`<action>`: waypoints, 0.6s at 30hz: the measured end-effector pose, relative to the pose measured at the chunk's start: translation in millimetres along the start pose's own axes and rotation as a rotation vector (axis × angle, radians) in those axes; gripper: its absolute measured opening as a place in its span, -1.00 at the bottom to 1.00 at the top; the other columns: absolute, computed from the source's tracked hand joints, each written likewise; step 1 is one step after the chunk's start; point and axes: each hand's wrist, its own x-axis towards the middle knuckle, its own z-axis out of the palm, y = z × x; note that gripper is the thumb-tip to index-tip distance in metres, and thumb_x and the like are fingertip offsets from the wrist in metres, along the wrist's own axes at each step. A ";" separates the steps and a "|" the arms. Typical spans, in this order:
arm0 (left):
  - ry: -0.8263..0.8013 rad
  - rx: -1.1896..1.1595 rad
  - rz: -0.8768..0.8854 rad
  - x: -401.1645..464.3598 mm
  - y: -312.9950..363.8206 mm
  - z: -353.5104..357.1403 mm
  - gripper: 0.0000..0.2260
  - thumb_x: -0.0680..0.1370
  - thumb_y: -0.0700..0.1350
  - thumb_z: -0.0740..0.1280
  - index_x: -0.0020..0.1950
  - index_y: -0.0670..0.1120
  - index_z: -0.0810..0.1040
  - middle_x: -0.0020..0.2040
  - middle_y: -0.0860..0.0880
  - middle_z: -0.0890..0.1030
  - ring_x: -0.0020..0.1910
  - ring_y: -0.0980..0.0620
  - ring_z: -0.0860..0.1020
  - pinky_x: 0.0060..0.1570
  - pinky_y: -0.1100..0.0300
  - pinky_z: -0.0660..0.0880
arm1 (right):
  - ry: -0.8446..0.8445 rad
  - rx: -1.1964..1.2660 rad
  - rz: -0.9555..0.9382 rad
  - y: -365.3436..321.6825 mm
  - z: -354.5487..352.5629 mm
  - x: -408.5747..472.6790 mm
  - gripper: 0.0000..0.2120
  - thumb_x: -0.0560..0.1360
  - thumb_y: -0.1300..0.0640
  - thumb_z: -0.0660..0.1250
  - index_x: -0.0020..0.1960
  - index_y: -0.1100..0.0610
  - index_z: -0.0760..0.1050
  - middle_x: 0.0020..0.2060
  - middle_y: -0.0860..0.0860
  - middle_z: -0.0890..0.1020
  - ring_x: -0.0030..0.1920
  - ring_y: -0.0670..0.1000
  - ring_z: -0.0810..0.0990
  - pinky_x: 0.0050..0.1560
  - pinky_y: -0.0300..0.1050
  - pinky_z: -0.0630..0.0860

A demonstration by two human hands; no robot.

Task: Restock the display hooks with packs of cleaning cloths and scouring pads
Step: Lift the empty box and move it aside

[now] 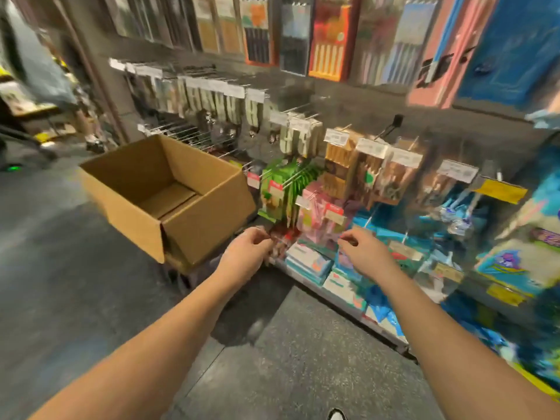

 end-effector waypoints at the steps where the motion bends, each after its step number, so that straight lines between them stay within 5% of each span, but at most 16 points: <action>1: 0.027 -0.011 -0.065 -4.5 -27.6 -15.2 -0.86 0.63 -0.02 0.29 0.14 0.00 0.56 -0.02 0.08 0.60 -0.05 0.08 0.56 -0.06 0.16 0.46 | -0.051 0.008 -0.009 -13.1 26.0 0.6 -0.82 0.60 0.05 0.28 0.11 0.09 0.58 -0.02 0.01 0.61 0.02 0.04 0.57 0.03 -0.08 0.46; 4: 0.118 -0.042 -0.232 -14.8 -98.5 -58.1 -0.88 0.62 0.01 0.29 0.10 0.04 0.56 0.00 0.08 0.61 0.02 0.04 0.58 -0.09 0.13 0.49 | -0.200 0.031 -0.029 -45.3 101.6 7.4 -0.82 0.59 0.06 0.28 0.11 0.11 0.58 0.02 0.05 0.63 0.10 0.09 0.59 0.07 -0.08 0.48; 9: 0.233 -0.137 -0.448 -2.7 -180.3 -127.2 -0.88 0.60 -0.06 0.28 0.04 -0.04 0.59 -0.09 0.00 0.62 -0.13 0.02 0.56 -0.26 0.12 0.42 | -0.394 0.029 -0.015 -95.1 194.7 40.4 -0.59 0.62 -0.04 0.26 0.40 0.11 0.42 0.32 0.04 0.52 0.31 0.06 0.49 0.11 -0.16 0.36; 14: 0.292 -0.254 -0.593 66.9 -248.9 -192.4 -0.90 0.55 -0.04 0.33 -0.05 -0.04 0.56 -0.12 -0.07 0.63 -0.06 -0.11 0.63 -0.11 0.03 0.50 | -0.424 0.064 0.088 -148.6 266.2 119.8 -0.49 0.61 -0.15 0.21 0.47 0.08 0.34 0.37 0.05 0.46 0.34 0.11 0.45 0.29 -0.02 0.42; 18: 0.326 -0.310 -0.693 154.9 -293.9 -241.9 -0.70 0.44 0.08 0.36 -0.01 -0.13 0.52 -0.22 -0.10 0.58 -0.18 -0.15 0.60 -0.04 -0.05 0.58 | -0.432 0.302 0.315 -206.7 317.2 197.0 -0.37 0.59 -0.19 0.24 0.54 0.09 0.21 0.44 0.07 0.37 0.34 0.15 0.43 0.24 0.12 0.53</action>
